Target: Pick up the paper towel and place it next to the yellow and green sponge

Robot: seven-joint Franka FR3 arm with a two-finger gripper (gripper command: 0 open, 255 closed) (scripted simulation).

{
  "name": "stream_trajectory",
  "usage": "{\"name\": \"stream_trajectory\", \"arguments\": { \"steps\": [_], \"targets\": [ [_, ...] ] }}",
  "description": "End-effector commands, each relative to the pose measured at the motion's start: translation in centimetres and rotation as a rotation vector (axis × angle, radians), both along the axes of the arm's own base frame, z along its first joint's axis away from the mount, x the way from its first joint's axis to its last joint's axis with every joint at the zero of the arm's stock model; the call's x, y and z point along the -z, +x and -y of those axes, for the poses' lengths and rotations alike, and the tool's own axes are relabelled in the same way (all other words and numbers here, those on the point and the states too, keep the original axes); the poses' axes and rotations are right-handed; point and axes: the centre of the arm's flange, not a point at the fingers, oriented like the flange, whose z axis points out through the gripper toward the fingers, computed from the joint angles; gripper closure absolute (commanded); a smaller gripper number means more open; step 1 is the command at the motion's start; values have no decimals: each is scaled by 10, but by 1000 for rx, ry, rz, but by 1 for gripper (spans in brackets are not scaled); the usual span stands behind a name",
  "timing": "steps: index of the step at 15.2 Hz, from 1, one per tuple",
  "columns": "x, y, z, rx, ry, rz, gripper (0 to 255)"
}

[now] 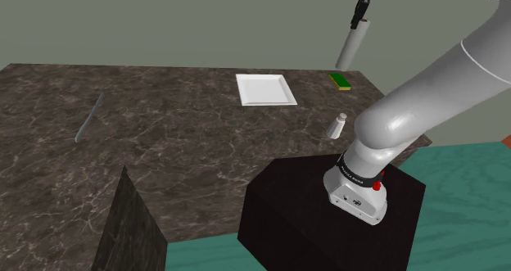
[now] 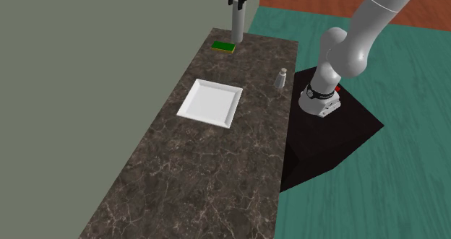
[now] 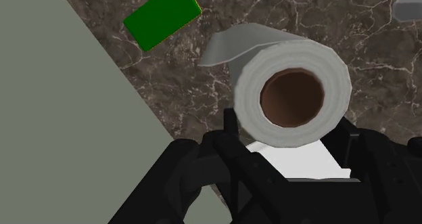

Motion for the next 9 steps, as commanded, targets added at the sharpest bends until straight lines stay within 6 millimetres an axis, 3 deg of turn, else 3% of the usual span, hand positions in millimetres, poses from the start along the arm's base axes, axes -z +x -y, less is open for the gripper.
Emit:
{"name": "stream_trajectory", "arguments": {
  "steps": [1, 9],
  "targets": [
    [5, -12, 26, -1, -2, 0, 255],
    [29, -58, 119, -1, -2, 0, 255]
  ]
}}
